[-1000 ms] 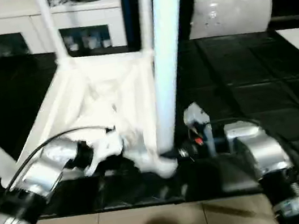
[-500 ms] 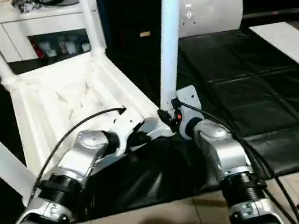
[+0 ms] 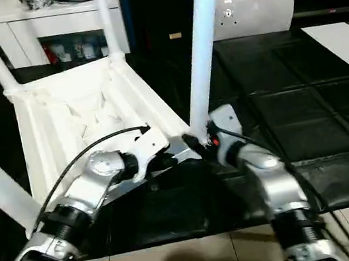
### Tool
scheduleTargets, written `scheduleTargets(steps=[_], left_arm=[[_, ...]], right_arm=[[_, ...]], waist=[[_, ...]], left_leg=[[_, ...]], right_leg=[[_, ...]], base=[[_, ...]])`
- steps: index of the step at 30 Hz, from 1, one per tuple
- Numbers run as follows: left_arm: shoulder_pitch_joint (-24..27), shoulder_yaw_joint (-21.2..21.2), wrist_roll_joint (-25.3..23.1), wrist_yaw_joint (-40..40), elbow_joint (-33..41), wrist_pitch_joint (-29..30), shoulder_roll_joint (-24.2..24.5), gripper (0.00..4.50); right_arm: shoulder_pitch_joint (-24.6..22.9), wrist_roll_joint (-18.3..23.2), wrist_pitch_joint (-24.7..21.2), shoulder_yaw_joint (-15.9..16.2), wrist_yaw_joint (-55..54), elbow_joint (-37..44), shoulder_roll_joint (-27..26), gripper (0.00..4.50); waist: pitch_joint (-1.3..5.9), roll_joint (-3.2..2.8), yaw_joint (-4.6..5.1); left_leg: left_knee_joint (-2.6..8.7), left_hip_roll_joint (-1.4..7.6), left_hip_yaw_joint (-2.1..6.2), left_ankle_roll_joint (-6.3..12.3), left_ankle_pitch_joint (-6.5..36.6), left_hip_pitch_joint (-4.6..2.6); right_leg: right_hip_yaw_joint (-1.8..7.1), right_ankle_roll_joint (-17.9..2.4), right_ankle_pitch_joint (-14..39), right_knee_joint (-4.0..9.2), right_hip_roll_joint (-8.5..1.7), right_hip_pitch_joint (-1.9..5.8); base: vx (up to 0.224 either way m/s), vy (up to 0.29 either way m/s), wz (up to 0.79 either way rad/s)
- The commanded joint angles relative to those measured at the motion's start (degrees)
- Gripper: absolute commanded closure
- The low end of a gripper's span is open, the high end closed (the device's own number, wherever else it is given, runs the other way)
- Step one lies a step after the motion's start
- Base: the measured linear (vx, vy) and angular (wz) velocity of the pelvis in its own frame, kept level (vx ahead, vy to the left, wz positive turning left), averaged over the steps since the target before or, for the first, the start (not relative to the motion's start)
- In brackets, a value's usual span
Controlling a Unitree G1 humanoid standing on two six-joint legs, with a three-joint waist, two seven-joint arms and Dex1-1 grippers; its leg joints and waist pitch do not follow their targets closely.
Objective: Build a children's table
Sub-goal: Rotate leg to tighten
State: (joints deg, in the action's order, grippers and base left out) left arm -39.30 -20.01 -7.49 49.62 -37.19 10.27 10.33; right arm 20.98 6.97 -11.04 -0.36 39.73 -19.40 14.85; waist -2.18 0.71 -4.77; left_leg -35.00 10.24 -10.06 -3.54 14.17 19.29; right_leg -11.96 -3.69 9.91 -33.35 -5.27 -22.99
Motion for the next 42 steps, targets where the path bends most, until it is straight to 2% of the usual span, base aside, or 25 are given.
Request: scheduleTargets(steps=[1,3,4,5,7,9,10,14,15,19,21,22,26,34,35,42], left_arm=[[0.05,-0.25,1.01,3.65,2.28,-4.85,1.35,4.5],[0.22,-0.37,1.37,4.72,2.19,-5.56,1.77,4.5],[1.09,-0.93,2.73,9.31,3.04,-6.71,3.18,4.5],[1.37,-1.26,3.03,11.1,3.33,-7.35,3.89,4.5],[1.51,-1.46,3.15,12.11,3.48,-7.79,4.31,4.5],[2.15,-2.58,3.41,16.11,4.14,-10.01,6.02,4.5],[2.44,-3.03,3.54,17.73,4.36,-11.1,6.7,4.5],[3.5,-4.9,3.51,23.1,5.61,-13.77,9.39,4.5],[3.67,-5.13,3.57,24.08,5.9,-14.09,9.84,4.5],[4.48,-5.86,3.79,27.43,7.2,-15.08,11.64,4.5],[4.84,-6.04,4.05,28.32,7.98,-15.15,12.2,4.5],[5.0,-6.11,4.16,28.7,8.29,-15.2,12.44,4.5],[5.71,-6.35,4.62,29.94,9.72,-14.97,12.95,4.5],[5.74,-6.59,4.65,30.88,10.4,-14.89,13.12,4.5],[5.71,-6.66,4.58,30.91,10.37,-14.94,13.11,4.5],[5.76,-6.9,4.57,30.94,10.54,-14.65,13.32,4.5]], right_arm=[[-0.44,1.23,1.5,1.1,6.4,0.45,2.51,0.52],[-0.5,1.84,1.46,1.2,8.23,0.49,3.37,0.41],[-0.65,3.41,1.99,1.97,14.0,0.95,5.93,0.29],[-0.64,3.61,2.85,2.53,16.38,0.97,7.2,0.29],[-0.62,3.61,3.52,2.9,17.72,0.94,7.95,0.15],[0.02,2.36,7.59,3.88,20.28,-0.57,9.8,0.15],[0.38,2.39,8.55,4.13,21.7,-1.29,10.4,0.15],[1.76,4.84,6.68,5.13,29.71,-2.99,11.97,0.15],[1.98,5.38,5.98,5.57,31.61,-3.32,12.36,0.4],[2.61,7.34,4.1,6.61,36.53,-4.58,12.85,0.54],[2.74,8.03,4.15,6.63,37.44,-4.96,12.7,0.66],[2.8,8.25,4.11,6.65,37.82,-5.07,12.64,0.87],[2.45,9.43,2.5,7.25,40.29,-3.92,12.69,1.24],[2.59,10.13,2.0,7.8,41.76,-3.73,12.2,1.87],[2.55,10.24,1.85,7.97,41.92,-3.57,12.09,2.07],[1.71,10.65,1.03,8.62,42.85,-2.19,11.93,2.47]], waist=[[3.95,0.49,-0.23],[3.95,0.42,-0.5],[3.94,0.45,-0.54],[3.94,0.58,-0.66],[3.88,0.45,-0.76],[3.94,0.73,-0.86],[3.93,0.6,-1.03],[3.93,0.62,-1.66],[3.9,0.54,-1.82],[3.98,0.77,-2.32],[4.0,0.67,-2.45],[4.0,0.74,-2.52],[3.9,0.57,-2.9],[4.04,0.57,-3.06],[4.06,0.53,-3.06],[4.02,0.49,-3.09]], left_leg=[[3.32,4.03,1.6,7.3,-1.71,0.69],[3.35,4.03,1.63,7.29,-1.62,0.64],[3.35,4.0,1.65,7.26,-1.25,0.69],[3.36,3.96,1.56,7.29,-0.78,0.66],[3.4,4.2,1.62,7.15,-1.44,0.64],[3.37,4.28,1.62,6.98,-1.57,0.59],[3.38,4.29,1.6,6.99,-1.61,0.59],[3.37,4.45,1.51,7.34,-1.68,0.44],[3.36,4.65,1.52,7.41,-1.89,0.38],[3.29,4.94,1.56,7.15,-2.87,0.39],[3.28,4.83,1.51,6.87,-2.74,0.45],[3.31,4.8,1.5,6.53,-2.61,0.54],[3.4,4.6,1.38,5.82,-1.67,0.43],[3.37,4.56,1.48,5.1,-1.94,0.48],[3.35,4.54,1.47,5.17,-2.16,0.51],[3.4,4.44,1.47,4.89,-1.74,0.52]], right_leg=[[5.59,-3.19,10.03,3.72,-5.91,4.64],[5.53,-2.93,10.65,3.7,-5.85,4.62],[5.47,-2.82,11.22,3.76,-5.86,4.64],[5.48,-2.59,11.92,3.87,-5.91,4.68],[5.56,-2.89,11.55,3.76,-5.84,4.5],[5.58,-3.07,11.45,3.58,-5.9,4.44],[5.67,-3.32,11.13,3.51,-5.97,4.43],[5.62,-3.83,11.27,3.37,-5.86,4.39],[5.6,-4.09,10.98,3.36,-5.83,4.28],[5.71,-4.64,9.58,2.9,-5.98,4.19],[5.71,-4.7,9.95,2.94,-6.09,4.29],[5.74,-4.55,10.25,2.96,-6.11,4.36],[5.63,-3.25,12.86,3.43,-5.87,4.3],[5.56,-2.54,12.44,3.38,-5.83,4.33],[5.56,-2.62,12.0,3.33,-5.81,4.33],[5.49,-2.07,12.96,3.53,-5.75,4.38]], base=[[0.0,0.0,0.0],[0.0,0.0,0.0],[0.0,0.0,0.0],[0.0,0.0,0.0],[0.0,0.0,0.0],[0.0,0.0,0.0],[0.0,0.0,0.0],[0.0,0.0,0.0],[0.0,0.0,0.0],[0.0,0.0,0.0],[0.0,0.0,0.0],[0.0,0.0,0.0],[0.0,0.0,0.0],[0.0,0.0,0.0],[0.0,0.0,0.0],[0.0,0.0,0.0]])
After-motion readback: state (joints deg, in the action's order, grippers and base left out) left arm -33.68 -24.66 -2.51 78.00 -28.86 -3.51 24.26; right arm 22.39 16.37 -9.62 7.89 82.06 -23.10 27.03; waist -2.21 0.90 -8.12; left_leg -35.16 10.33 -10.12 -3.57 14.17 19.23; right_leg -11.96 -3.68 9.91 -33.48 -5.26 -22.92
